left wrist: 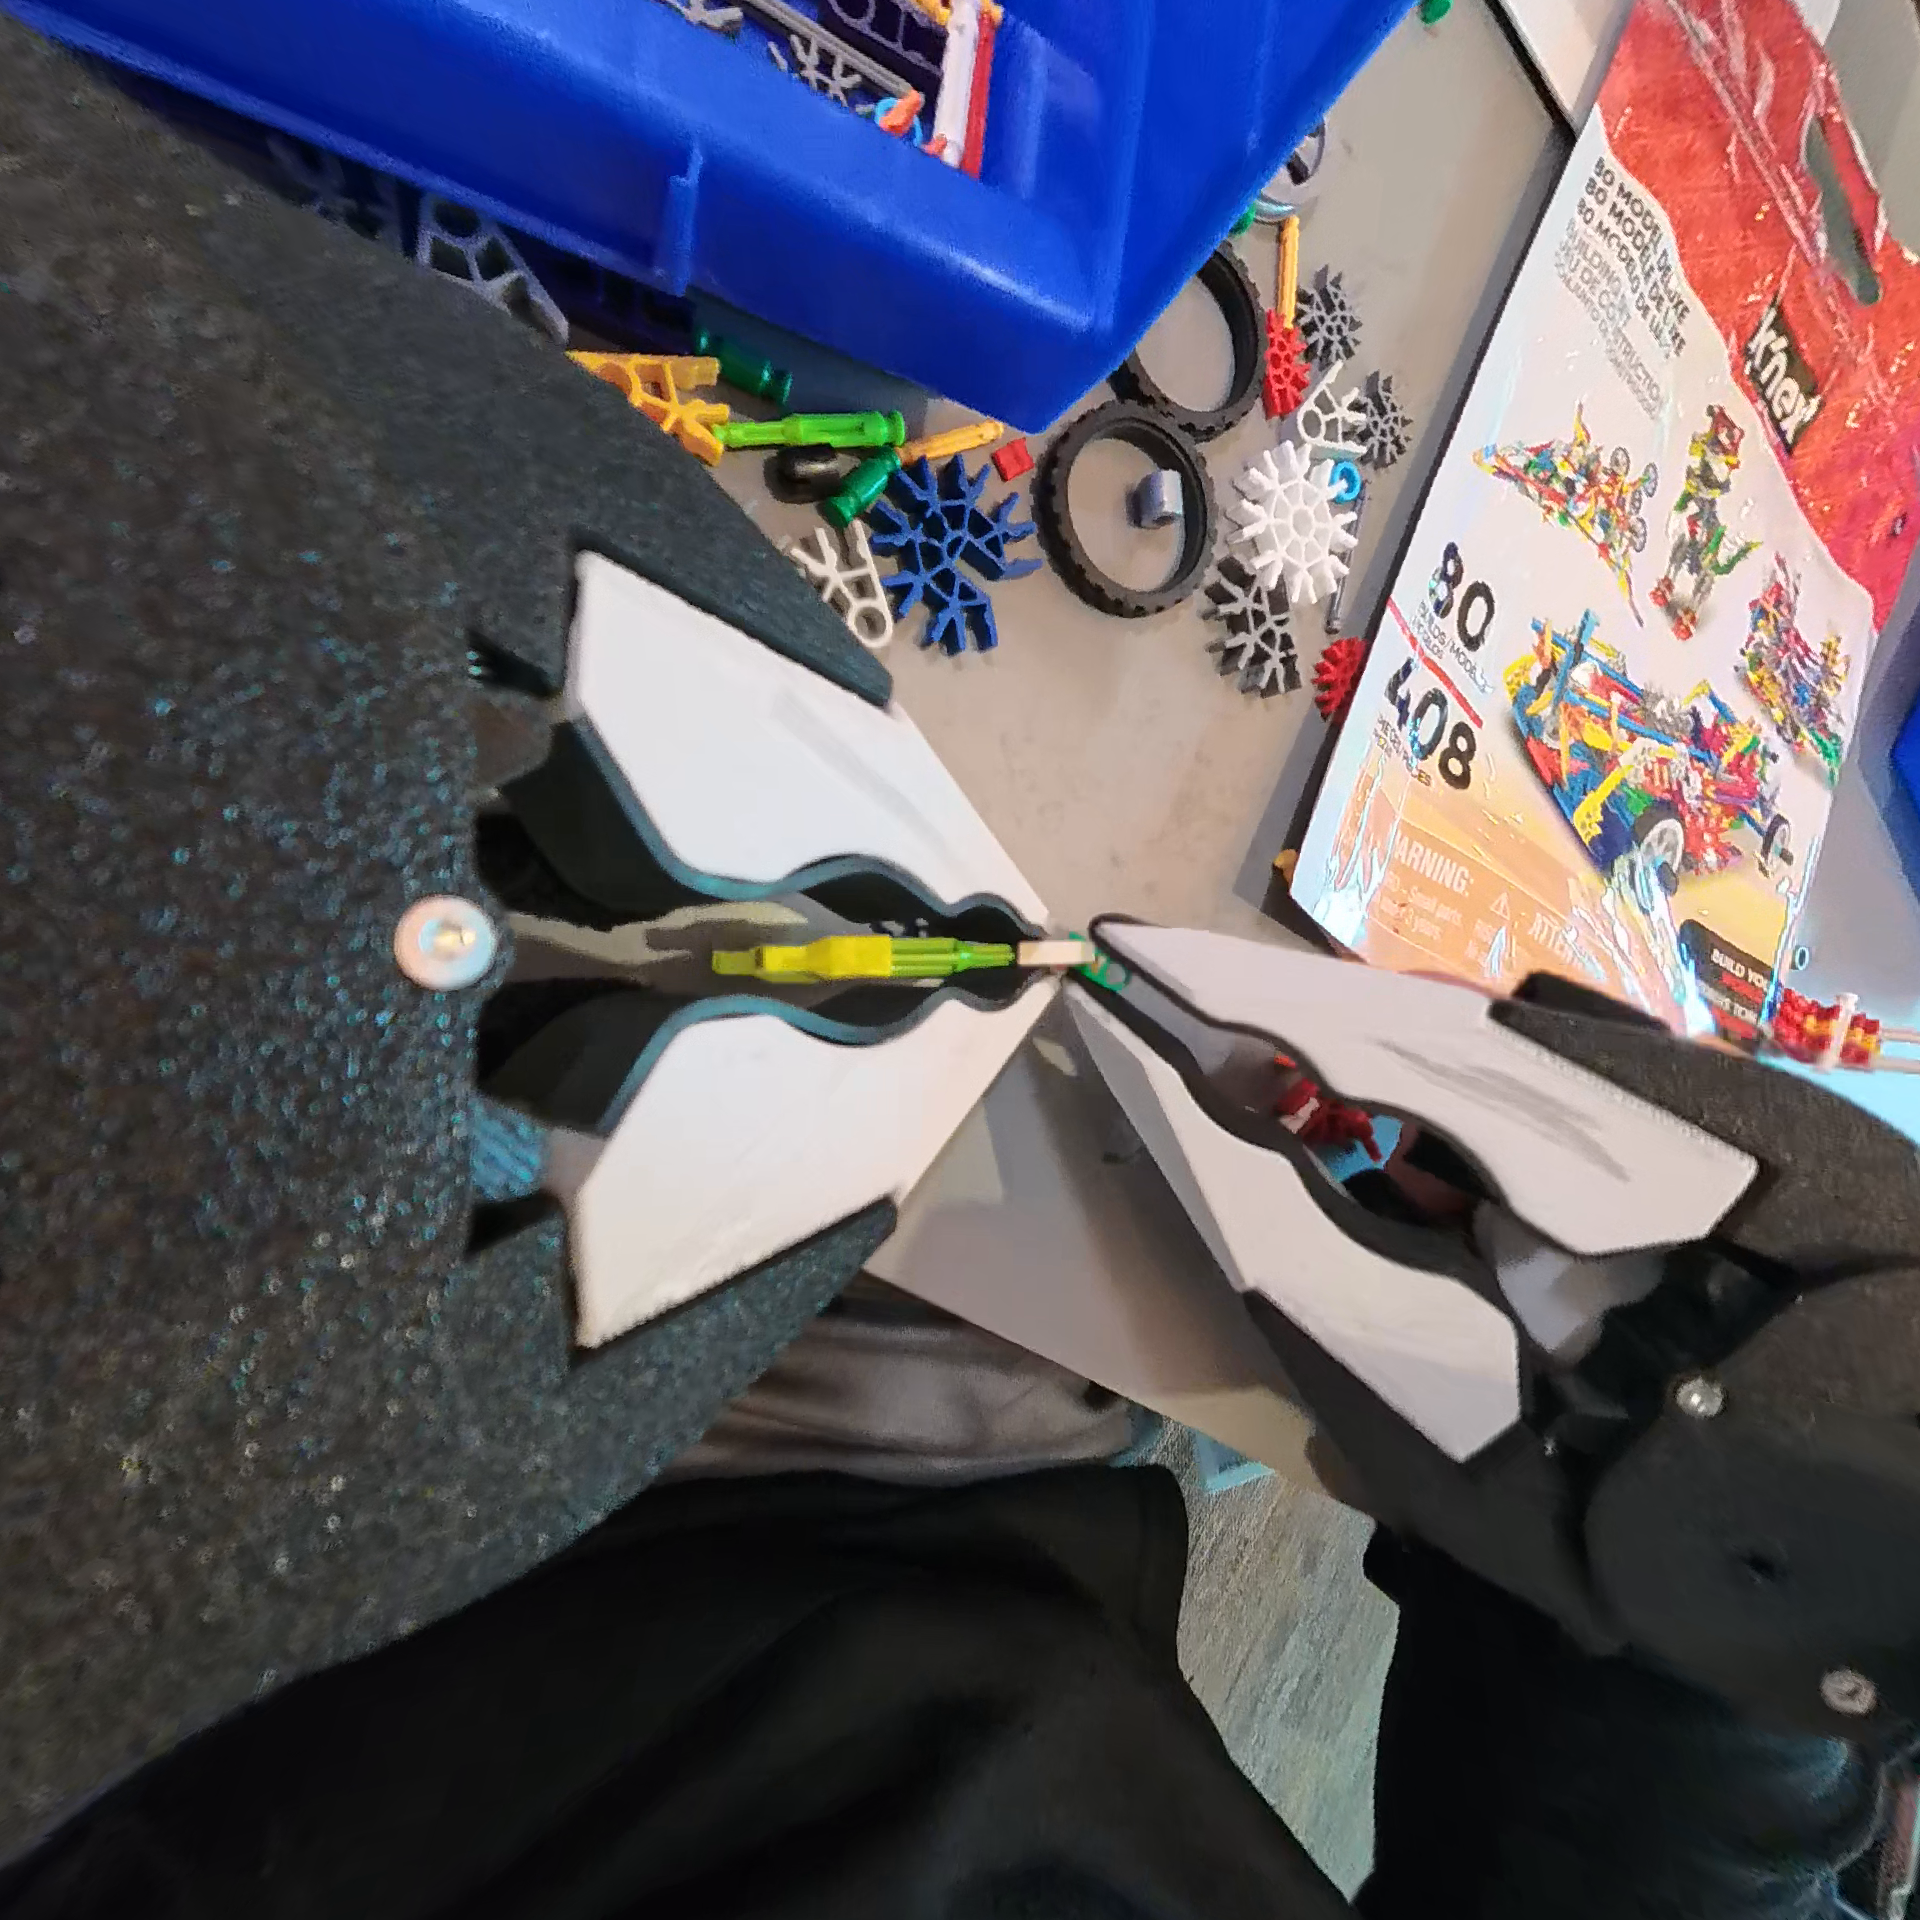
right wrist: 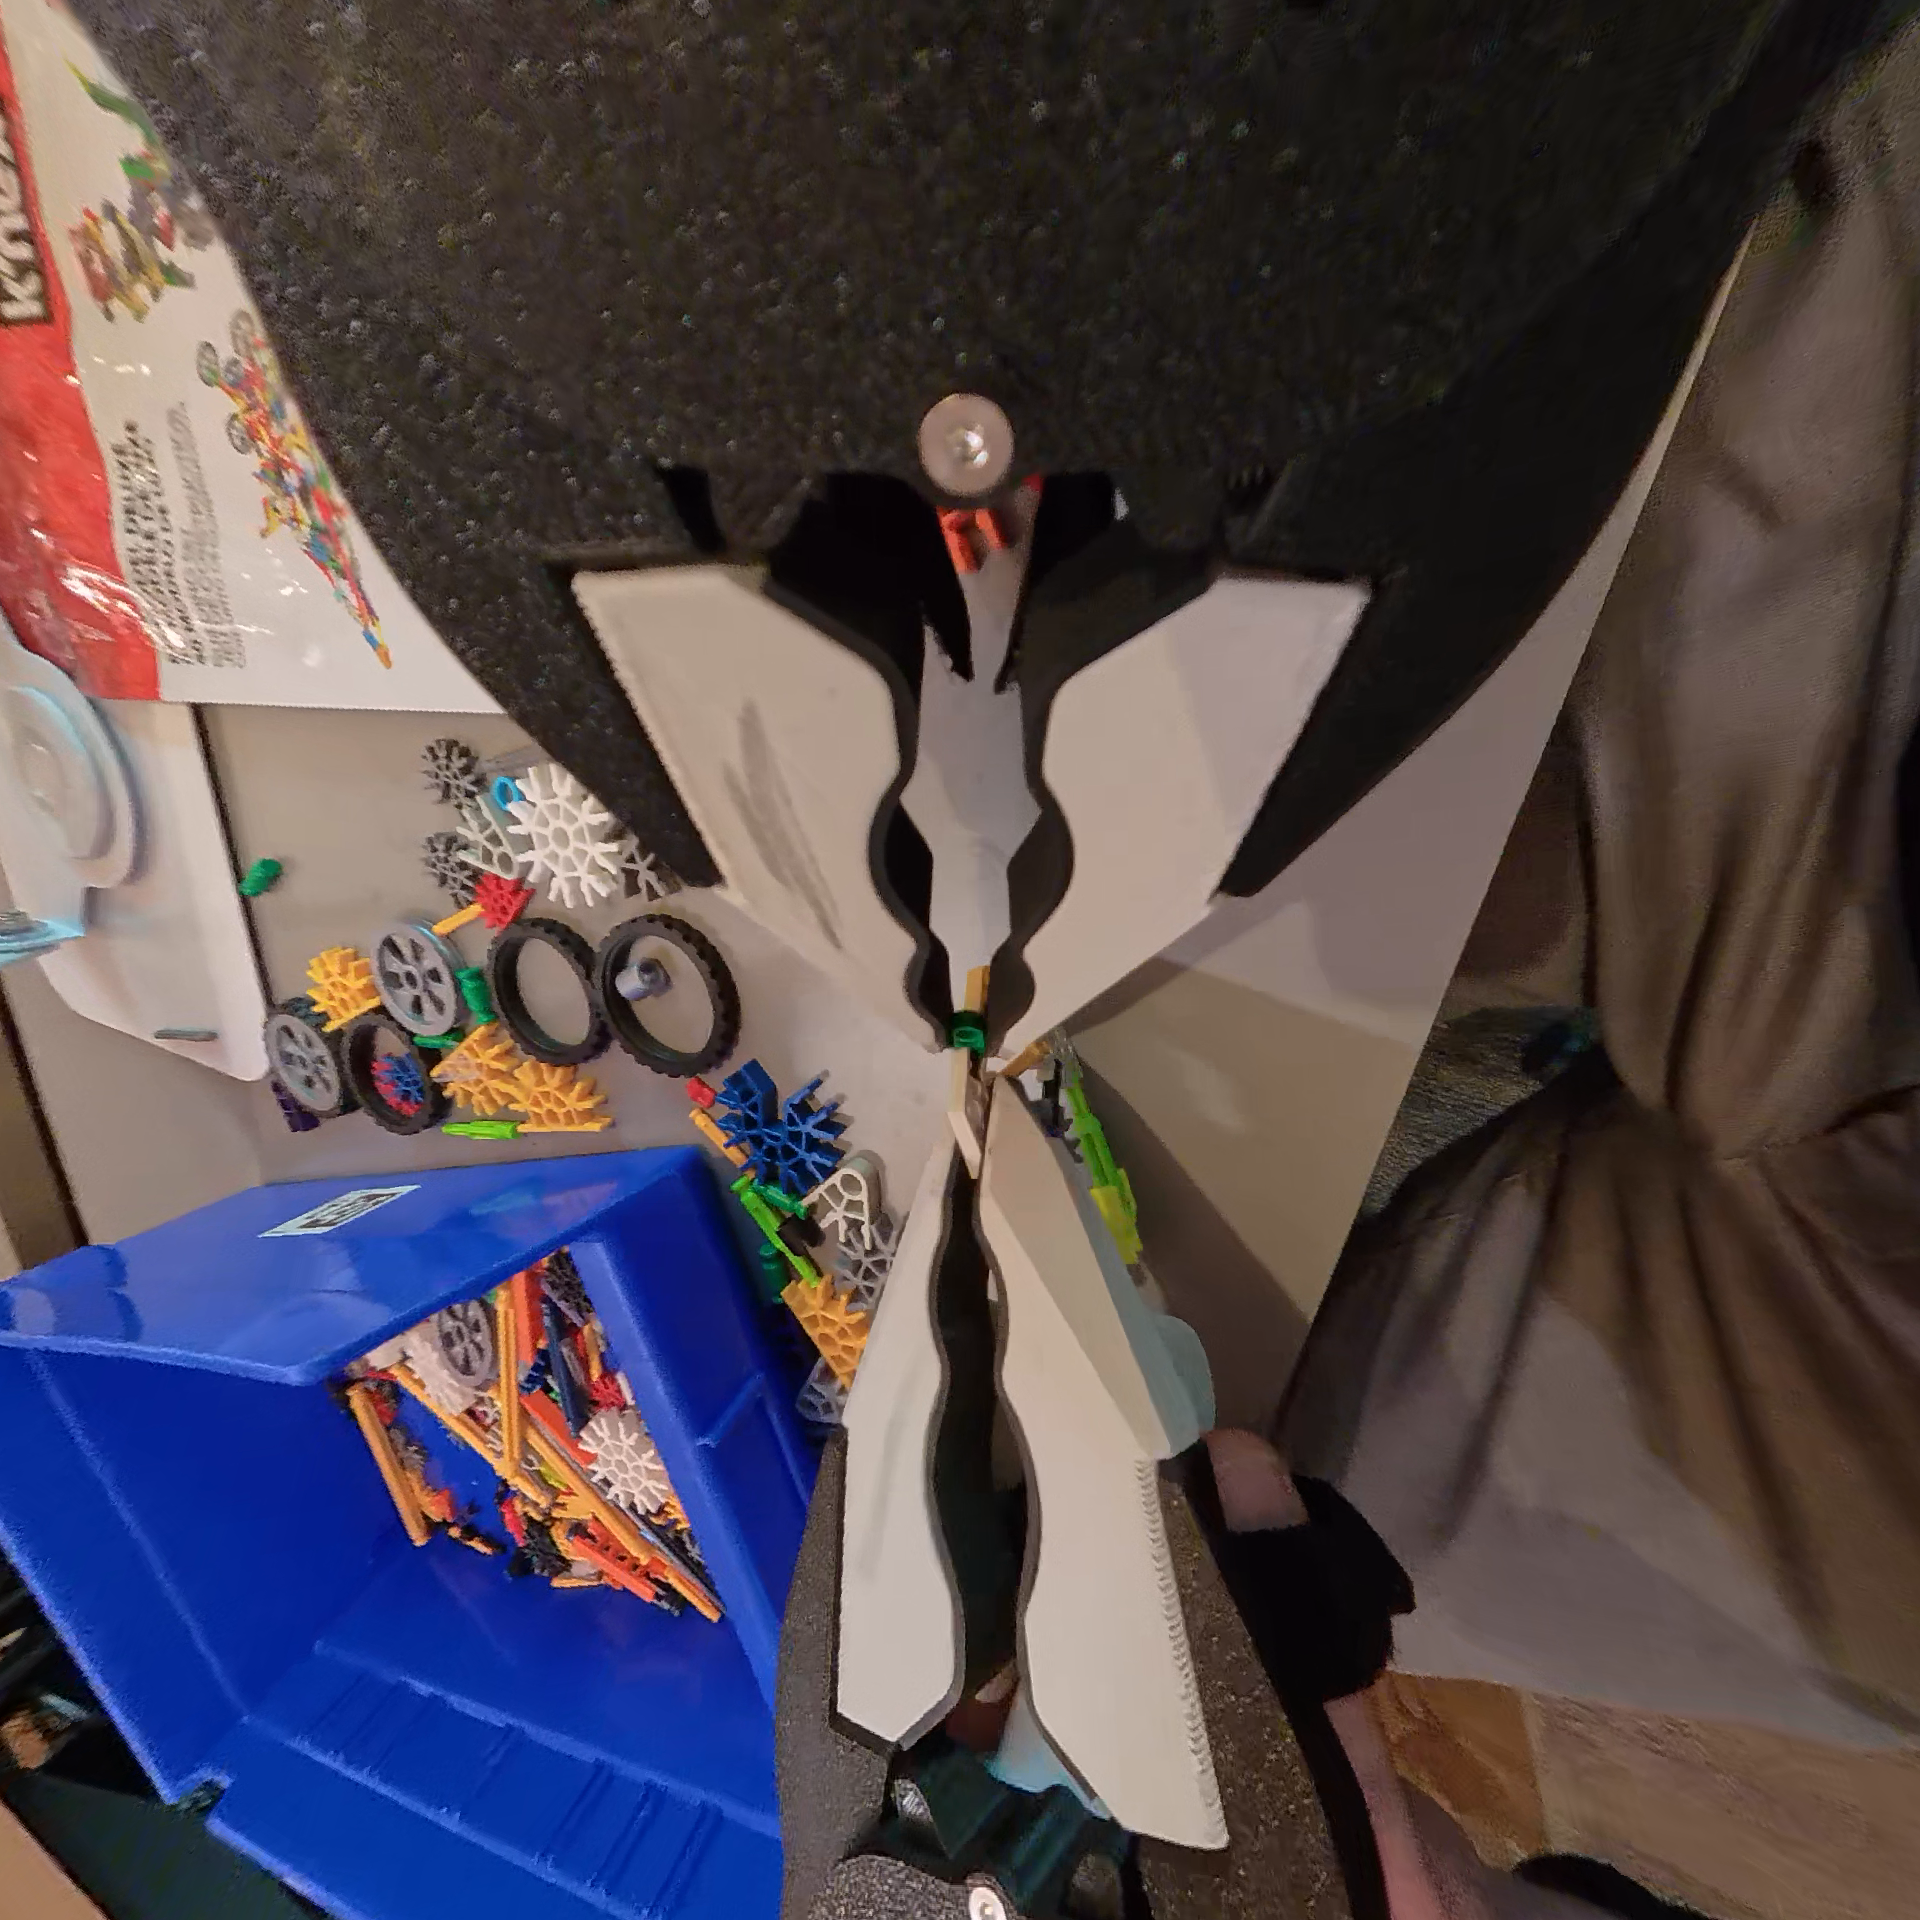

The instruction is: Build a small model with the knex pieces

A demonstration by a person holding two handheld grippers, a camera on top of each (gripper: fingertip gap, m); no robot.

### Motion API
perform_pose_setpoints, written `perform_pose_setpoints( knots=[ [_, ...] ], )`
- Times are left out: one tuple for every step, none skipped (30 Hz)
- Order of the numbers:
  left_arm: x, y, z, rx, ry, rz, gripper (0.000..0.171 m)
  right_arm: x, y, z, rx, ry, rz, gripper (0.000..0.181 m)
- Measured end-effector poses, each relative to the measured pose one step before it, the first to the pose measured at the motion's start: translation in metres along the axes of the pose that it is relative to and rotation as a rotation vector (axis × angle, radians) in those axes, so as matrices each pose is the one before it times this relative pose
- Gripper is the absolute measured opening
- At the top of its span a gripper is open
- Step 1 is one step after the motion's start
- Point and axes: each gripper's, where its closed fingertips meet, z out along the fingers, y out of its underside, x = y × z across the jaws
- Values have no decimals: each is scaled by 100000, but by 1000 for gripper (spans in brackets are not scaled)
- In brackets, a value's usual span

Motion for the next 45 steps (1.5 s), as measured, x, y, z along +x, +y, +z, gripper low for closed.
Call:
perform_pose_setpoints(
  knots=[
    [-9, -5, -8, 77, 444, -1096, 2, 20, 7, -2, -635, 1805, -846, 4],
    [-66, -35, -5, 201, -269, -607, 1, 82, 8, 8, -711, 1965, -166, 3],
    [-104, -16, 20, -55, -581, -682, 2, 98, 46, 39, -1050, 2303, -466, 4],
    [-118, -27, 23, 33, -632, -703, 1, 122, 40, 46, -1074, 2775, -1324, 4],
    [-126, -56, 7, 312, -716, -827, 1, 166, 14, 41, -968, 2822, -824, 4],
    [-143, -71, 1, 343, -639, -868, 1, 156, -2, 48, -782, 2602, -279, 4],
    [-126, -40, -21, 270, -453, -895, 1, 148, -3, 64, -704, 2712, -883, 4],
    [-132, -99, -17, 631, -579, -808, 1, 173, -22, 36, -701, 3000, -958, 4],
    [-82, -56, -12, 441, -381, -572, 1, 128, -24, 35, -768, 2477, -831, 4],
    [-71, -58, -24, 448, -444, -477, 1, 118, -15, 18, -714, 2136, -490, 4],
    [-97, -157, -32, 950, -476, -903, 1, 219, -65, 3, -510, 2928, -937, 4],
    [-94, -174, -28, 1118, -242, -1353, 1, 227, -62, 9, -733, 3495, -1571, 4],
    [-102, -160, -37, 1072, -141, -1461, 1, 241, -64, 14, -1062, 3863, -2257, 4],
    [-108, -240, -61, 1515, -185, -1322, 1, 312, -94, 8, -1176, 4851, -3125, 4],
    [-112, -334, -96, 2089, 105, -1835, 1, 381, -152, -16, -1153, 5752, -3751, 4],
    [-51, -233, -97, 1465, 708, -2306, 1, 267, -135, -1, -1065, 4648, -3360, 4],
    [-50, -189, -109, 1399, 497, -1618, 2, 230, -114, 9, -434, 3127, -1564, 4],
    [-52, -392, -132, 2771, 374, -1971, 1, 406, -172, -7, 584, 3172, -4, 4],
    [15, -381, -134, 2399, 1016, -2969, 1, 357, -204, -39, 882, 2798, -577, 5],
    [28, -278, -123, 1742, 961, -1845, 1, 319, -192, -94, 1104, 2195, -2194, 5],
    [103, -319, -134, 2198, 1068, -1066, 1, 419, -240, -186, 1833, 1867, -1233, 7],
    [140, -332, -125, 2153, 1153, -1592, 1, 354, -151, -187, 1734, 100, 1729, 8],
    [77, -183, -64, 1202, 601, -835, 1, 214, -103, -163, 1621, -1421, 2679, 9],
    [147, -155, -30, 1031, 713, 168, 1, 440, -21, -166, 1231, -32, 2230, 16],
    [65, -156, 8, 1030, 196, -90, 1, 325, 65, -110, 260, -565, 1734, 19],
    [55, -105, 41, 540, 278, -484, 1, 38, -22, -88, 450, -1595, 20, 18],
    [36, -35, 66, 59, 137, -79, 1, 22, -188, -123, 1255, -496, -2160, 18],
    [84, -103, 57, 440, 375, -20, 1, 211, -109, -68, 456, 1087, -2042, 18],
    [148, -222, 17, 1154, 854, -457, 1, -43, -51, -2, 64, -375, -1273, 17],
    [201, -206, 5, 979, 1279, -642, 1, -106, -18, 37, 56, -607, -1065, 15],
    [101, -159, -6, 580, 568, -370, 1, -30, -13, 4, 100, 88, -970, 14],
    [-32, -147, -25, 637, -236, 26, 1, -53, -130, -87, 1158, -495, -427, 14],
    [50, -214, -78, 1091, 438, -341, 1, 206, -156, -207, 1731, 146, 1922, 16],
    [188, -236, -91, 1388, 1546, -762, 1, 278, -34, -225, 1059, -722, 4315, 18],
    [132, -325, -124, 1998, 1368, -901, 1, 242, 53, -204, 736, -1722, 5550, 18],
    [143, -347, -126, 2176, 1405, -701, 1, 436, -2, -217, 1418, -1073, 6607, 18],
    [337, -393, -120, 2431, 2663, -294, 1, 397, -67, -180, 1774, -1704, 7741, 18],
    [494, -444, -93, 2827, 3378, 138, 1, 66, -126, -111, 1680, -4024, 8252, 18],
    [144, -248, -21, 1354, 1037, 251, 1, -33, -208, -91, 1776, -4443, 8164, 17],
    [231, -210, 5, 995, 1399, 956, 1, -318, -284, -101, 2045, -5953, 7434, 18],
    [431, -269, -40, 1576, 2479, 1618, 1, -200, -389, -166, 2739, -5021, 6767, 19],
    [474, -346, -49, 2038, 2627, 1443, 1, -123, -415, -216, 2676, -4433, 6029, 17],
    [469, -308, -28, 1693, 2572, 916, 1, -141, -501, -263, 3239, -4309, 5884, 15],
    [586, -297, -31, 1599, 3014, 1839, 1, -208, -413, -209, 2567, -4279, 5251, 11],
    [378, -313, -17, 1655, 1393, 2555, 1, -189, -240, -127, 1208, -3593, 4439, 12]
  ],
)
